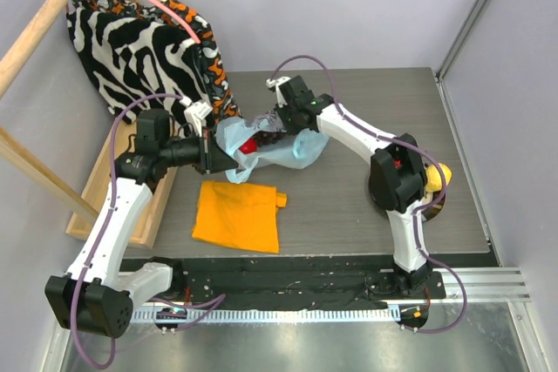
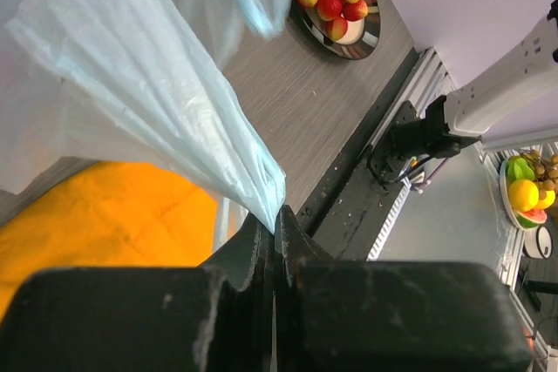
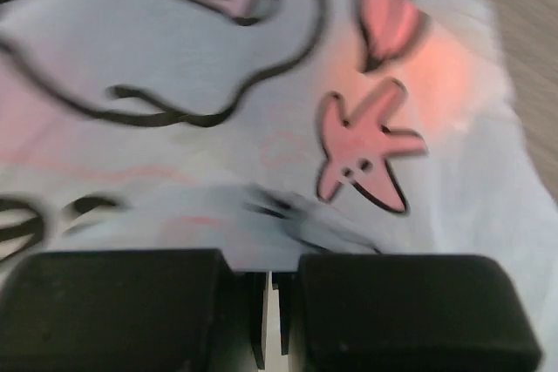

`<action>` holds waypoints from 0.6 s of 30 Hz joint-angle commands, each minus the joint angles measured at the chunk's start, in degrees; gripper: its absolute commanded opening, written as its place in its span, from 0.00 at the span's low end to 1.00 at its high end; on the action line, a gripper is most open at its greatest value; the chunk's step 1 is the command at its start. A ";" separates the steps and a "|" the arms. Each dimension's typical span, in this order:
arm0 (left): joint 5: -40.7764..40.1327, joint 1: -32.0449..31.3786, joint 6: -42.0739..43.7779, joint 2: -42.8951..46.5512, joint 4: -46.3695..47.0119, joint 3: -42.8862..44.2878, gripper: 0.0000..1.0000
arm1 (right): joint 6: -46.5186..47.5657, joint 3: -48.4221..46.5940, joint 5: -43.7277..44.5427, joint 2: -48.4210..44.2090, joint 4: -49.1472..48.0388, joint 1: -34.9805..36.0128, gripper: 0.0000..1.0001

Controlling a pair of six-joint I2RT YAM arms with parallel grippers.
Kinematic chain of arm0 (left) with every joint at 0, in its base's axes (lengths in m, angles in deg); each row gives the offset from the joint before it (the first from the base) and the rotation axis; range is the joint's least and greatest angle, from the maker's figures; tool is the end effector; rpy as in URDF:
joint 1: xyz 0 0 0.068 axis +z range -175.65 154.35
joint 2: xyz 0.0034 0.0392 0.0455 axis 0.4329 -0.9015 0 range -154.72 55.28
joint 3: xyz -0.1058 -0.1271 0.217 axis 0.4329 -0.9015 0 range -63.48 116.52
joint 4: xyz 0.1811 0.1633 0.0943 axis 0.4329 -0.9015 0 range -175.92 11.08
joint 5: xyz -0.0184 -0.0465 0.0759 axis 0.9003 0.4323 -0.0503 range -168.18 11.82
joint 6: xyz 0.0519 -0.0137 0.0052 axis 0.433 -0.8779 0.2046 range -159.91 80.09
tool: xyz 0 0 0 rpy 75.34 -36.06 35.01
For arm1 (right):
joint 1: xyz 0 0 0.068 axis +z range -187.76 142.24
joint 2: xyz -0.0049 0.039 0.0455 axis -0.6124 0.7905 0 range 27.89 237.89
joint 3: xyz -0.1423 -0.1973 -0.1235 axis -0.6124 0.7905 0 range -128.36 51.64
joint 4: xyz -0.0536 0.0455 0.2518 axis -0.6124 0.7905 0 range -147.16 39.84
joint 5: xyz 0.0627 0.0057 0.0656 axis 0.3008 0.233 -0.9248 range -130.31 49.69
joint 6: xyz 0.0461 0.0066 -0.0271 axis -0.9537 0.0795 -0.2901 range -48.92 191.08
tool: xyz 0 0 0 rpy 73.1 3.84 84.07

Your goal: Take the fake fruits out of the plastic bag

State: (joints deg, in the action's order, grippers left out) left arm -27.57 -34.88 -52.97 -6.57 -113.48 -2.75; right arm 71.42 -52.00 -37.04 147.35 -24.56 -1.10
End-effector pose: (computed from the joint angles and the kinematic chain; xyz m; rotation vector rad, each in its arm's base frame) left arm 0.2127 -0.0625 0.3451 0.4395 2.1183 -1.1838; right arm 0.3820 0.2817 0.2524 -0.7449 2.3091 0.2212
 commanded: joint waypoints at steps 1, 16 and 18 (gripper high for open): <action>2.12 0.36 2.51 1.38 -0.85 0.09 0.00 | 3.25 2.53 10.87 -2.55 -3.50 -0.63 0.09; -2.72 0.36 13.50 8.33 -12.90 3.88 0.00 | 8.01 32.80 0.95 -30.26 0.55 2.62 0.07; -1.83 0.36 12.45 7.62 -11.50 2.82 0.00 | 10.54 28.78 -0.18 -25.87 -0.69 2.71 0.07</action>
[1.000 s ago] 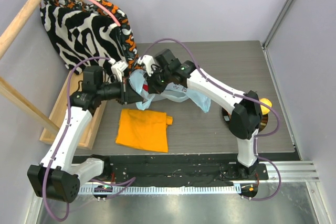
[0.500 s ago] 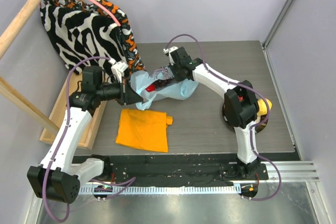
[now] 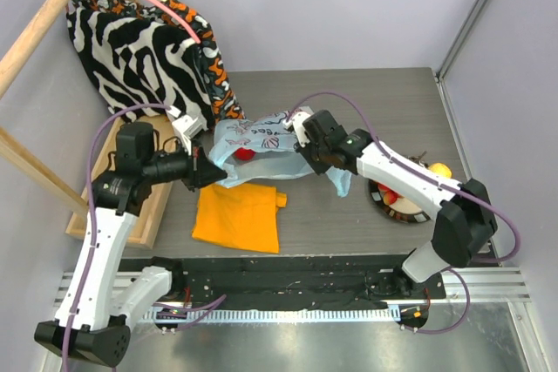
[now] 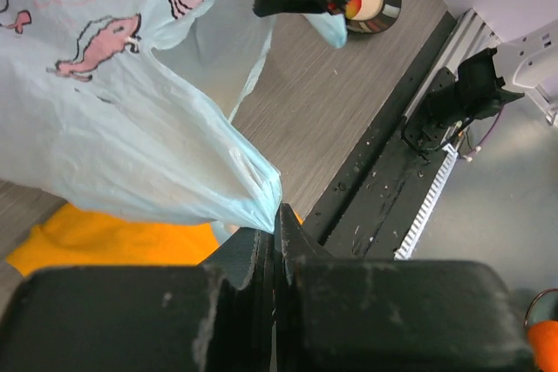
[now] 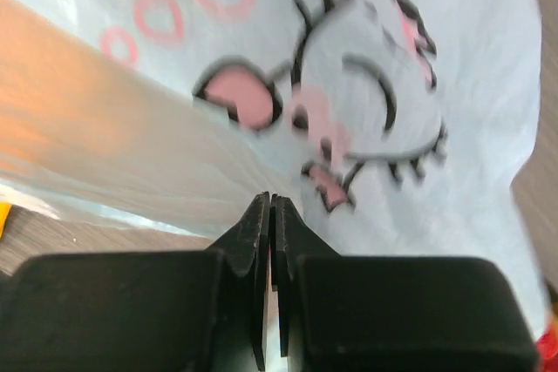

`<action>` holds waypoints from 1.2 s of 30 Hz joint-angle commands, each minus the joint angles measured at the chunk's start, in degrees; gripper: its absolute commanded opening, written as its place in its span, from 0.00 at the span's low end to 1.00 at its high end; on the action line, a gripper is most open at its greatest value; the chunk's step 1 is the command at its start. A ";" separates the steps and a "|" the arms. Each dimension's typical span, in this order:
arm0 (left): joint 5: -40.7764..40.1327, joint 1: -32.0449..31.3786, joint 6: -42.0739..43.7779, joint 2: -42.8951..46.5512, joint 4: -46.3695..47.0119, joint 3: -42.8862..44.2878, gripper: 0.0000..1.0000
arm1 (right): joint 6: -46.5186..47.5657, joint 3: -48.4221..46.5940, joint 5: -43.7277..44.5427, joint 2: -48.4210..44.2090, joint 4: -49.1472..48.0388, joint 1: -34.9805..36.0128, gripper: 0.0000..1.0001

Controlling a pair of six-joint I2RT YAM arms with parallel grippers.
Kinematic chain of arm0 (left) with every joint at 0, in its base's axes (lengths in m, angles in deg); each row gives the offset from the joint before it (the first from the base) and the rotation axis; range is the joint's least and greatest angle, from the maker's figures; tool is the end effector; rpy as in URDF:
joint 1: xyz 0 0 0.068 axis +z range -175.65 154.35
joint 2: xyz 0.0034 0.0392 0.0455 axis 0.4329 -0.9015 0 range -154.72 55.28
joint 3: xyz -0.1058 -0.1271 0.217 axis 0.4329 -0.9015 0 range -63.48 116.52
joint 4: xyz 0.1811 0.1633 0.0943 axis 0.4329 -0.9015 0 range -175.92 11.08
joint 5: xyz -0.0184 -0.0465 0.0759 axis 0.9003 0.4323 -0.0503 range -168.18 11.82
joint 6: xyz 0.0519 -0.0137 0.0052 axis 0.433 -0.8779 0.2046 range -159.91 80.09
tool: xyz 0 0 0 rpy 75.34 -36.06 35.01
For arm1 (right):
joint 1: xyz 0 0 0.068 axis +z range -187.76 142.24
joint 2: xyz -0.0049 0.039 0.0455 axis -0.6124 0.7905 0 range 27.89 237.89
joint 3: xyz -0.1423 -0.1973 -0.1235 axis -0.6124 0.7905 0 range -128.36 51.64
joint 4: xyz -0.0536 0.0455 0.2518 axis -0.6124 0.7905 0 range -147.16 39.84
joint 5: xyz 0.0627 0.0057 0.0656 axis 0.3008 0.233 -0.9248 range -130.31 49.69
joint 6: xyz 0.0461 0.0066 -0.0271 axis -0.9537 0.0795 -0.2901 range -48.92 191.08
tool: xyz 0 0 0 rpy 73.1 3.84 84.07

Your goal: Take the fake fruits out of the plastic bag

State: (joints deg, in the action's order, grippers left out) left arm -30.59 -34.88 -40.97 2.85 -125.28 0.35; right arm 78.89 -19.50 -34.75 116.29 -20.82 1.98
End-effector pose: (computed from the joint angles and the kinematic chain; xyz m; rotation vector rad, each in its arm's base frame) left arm 0.1612 -0.0529 0.3738 0.6199 2.0244 -1.0026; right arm 0.2555 0.2078 0.2739 -0.9726 2.3069 0.1095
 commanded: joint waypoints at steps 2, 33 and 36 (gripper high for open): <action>1.27 0.36 -0.87 -3.20 2.24 -0.20 0.00 | 4.05 -7.25 -3.19 8.70 -5.40 -0.37 0.07; 0.83 0.36 0.18 -1.72 -2.94 -3.71 0.00 | -13.88 -46.81 -2.67 42.20 -9.88 8.94 1.00; 1.10 0.36 -0.17 -1.80 -2.59 -3.72 0.00 | -13.88 -47.96 0.23 43.52 -9.88 9.65 1.00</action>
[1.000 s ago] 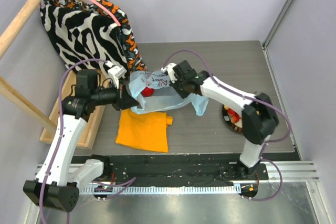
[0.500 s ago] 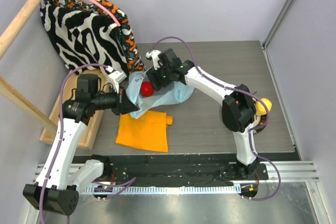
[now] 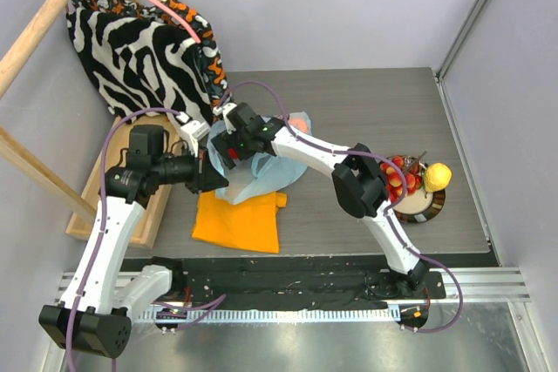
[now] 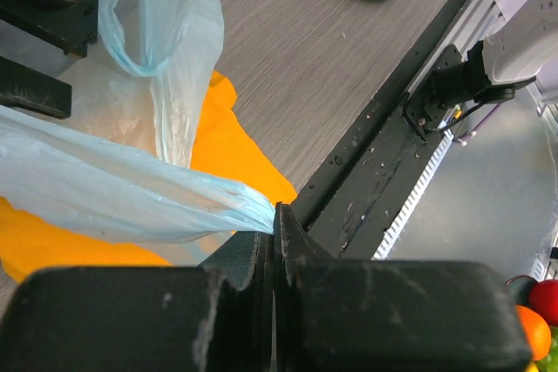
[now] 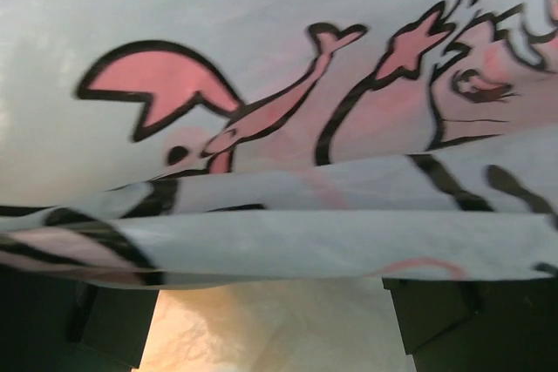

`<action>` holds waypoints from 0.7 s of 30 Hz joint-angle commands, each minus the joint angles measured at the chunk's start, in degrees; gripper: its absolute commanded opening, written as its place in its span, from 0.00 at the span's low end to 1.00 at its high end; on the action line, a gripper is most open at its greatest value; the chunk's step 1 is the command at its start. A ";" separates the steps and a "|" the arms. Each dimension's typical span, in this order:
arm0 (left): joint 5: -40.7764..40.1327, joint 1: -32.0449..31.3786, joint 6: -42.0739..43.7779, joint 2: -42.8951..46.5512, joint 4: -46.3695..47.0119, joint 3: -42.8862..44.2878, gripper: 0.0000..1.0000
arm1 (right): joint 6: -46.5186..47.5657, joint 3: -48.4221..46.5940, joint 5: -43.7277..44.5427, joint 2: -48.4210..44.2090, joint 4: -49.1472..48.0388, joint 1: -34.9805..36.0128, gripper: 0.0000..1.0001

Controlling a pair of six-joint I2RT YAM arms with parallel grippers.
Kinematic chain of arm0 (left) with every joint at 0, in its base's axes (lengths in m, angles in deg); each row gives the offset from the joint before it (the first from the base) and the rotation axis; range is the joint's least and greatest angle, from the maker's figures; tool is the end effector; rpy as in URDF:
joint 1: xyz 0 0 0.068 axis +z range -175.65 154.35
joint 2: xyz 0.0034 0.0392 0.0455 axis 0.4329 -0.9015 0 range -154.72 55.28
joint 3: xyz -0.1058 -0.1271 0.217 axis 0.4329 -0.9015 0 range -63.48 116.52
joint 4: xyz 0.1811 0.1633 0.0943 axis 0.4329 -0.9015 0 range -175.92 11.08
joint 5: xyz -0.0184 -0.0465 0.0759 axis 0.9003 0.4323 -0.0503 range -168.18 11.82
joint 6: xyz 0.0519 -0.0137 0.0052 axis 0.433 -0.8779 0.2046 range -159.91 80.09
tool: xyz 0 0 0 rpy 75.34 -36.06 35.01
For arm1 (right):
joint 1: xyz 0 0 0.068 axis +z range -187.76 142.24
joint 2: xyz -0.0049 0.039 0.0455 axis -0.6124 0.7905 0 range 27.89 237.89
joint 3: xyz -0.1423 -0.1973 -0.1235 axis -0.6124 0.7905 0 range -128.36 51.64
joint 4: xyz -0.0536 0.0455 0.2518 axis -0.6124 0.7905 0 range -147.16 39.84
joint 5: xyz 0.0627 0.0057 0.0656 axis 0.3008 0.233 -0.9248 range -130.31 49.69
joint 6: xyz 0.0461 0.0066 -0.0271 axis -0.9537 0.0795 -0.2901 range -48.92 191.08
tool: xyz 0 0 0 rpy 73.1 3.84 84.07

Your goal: Take the fake fruits out of the plastic bag

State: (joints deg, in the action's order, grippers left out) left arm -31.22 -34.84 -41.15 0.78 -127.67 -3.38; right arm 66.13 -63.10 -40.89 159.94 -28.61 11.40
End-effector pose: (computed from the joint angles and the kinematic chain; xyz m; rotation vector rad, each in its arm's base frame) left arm 0.1699 -0.0539 0.3448 0.5660 2.1674 -1.0390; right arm 0.3430 0.3973 0.2153 -0.9157 2.2413 0.4573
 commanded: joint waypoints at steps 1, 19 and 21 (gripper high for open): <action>1.82 0.31 0.00 0.18 -0.12 -0.15 0.00 | -0.94 -4.70 7.16 0.31 -2.10 0.49 1.00; 3.14 0.58 -1.31 -0.08 -0.73 0.46 0.00 | -1.22 -19.73 10.88 13.94 -4.74 1.46 0.64; 3.14 0.75 -1.49 0.18 -0.29 0.02 0.00 | 0.37 -19.56 9.55 12.19 -5.52 1.54 0.42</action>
State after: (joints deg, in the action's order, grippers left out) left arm -30.54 -34.47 -42.22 -0.25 -127.71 -4.06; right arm 64.51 -80.06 -32.08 174.19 -31.67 13.26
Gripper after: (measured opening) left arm 0.014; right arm 0.662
